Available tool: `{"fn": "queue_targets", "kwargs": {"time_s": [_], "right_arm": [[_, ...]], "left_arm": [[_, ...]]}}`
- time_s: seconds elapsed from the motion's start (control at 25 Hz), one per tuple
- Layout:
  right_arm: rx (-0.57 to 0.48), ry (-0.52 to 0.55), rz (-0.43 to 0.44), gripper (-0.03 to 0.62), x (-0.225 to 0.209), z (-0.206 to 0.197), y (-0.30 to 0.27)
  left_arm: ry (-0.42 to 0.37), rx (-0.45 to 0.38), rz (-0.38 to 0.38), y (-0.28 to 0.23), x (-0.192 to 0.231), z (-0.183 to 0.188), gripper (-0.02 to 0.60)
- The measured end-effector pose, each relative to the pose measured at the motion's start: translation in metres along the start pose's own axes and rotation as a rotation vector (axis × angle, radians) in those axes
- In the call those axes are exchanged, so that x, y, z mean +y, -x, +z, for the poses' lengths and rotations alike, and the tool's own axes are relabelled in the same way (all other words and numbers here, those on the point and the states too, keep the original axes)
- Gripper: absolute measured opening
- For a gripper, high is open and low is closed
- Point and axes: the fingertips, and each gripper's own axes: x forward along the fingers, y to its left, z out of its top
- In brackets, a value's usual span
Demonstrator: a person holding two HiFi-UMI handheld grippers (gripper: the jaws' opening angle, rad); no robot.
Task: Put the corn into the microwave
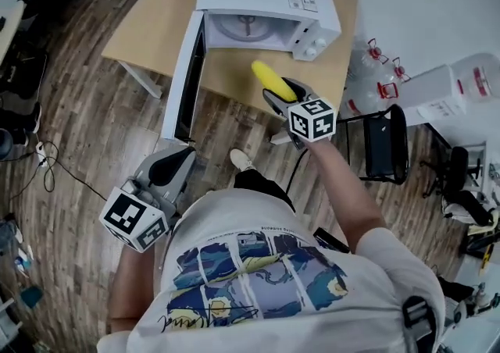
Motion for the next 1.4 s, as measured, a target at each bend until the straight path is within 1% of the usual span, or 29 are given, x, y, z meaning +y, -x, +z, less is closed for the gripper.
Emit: {"fn": "queue_targets", "kwargs": {"time_s": [0.16, 0.36, 0.52, 0.72, 0.88, 1.04, 1.24, 1.4], "right_arm": [[0.028, 0.052, 0.022, 0.256, -0.040, 0.015, -0.056], [0.056, 0.097, 0.014, 0.257, -0.082, 0.026, -0.120], [0.068, 0.107, 0.005, 0.258, -0.102, 0.026, -0.165], [0.085, 0.111, -0.012, 0.257, -0.120, 0.024, -0.208], [0.085, 0.123, -0.022, 0.257, -0.130, 0.028, -0.235], [0.085, 0.130, -0.027, 0.258, -0.137, 0.032, -0.255], [0.082, 0.140, -0.033, 0.258, -0.144, 0.036, -0.266], [0.114, 0.178, -0.054, 0.258, -0.145, 0.034, -0.269]], "left_arm": [[0.010, -0.019, 0.092, -0.018, 0.018, 0.017, 0.008], [0.044, -0.027, 0.186, -0.043, 0.038, 0.030, 0.008], [0.045, -0.013, 0.252, -0.056, 0.045, 0.035, 0.008], [0.068, -0.016, 0.340, -0.063, 0.054, 0.037, 0.009], [0.096, -0.013, 0.402, -0.065, 0.060, 0.036, 0.008], [0.105, -0.011, 0.448, -0.067, 0.063, 0.035, 0.008], [0.117, -0.014, 0.481, -0.068, 0.066, 0.033, 0.008], [0.129, -0.013, 0.496, -0.067, 0.070, 0.031, 0.009]]}}
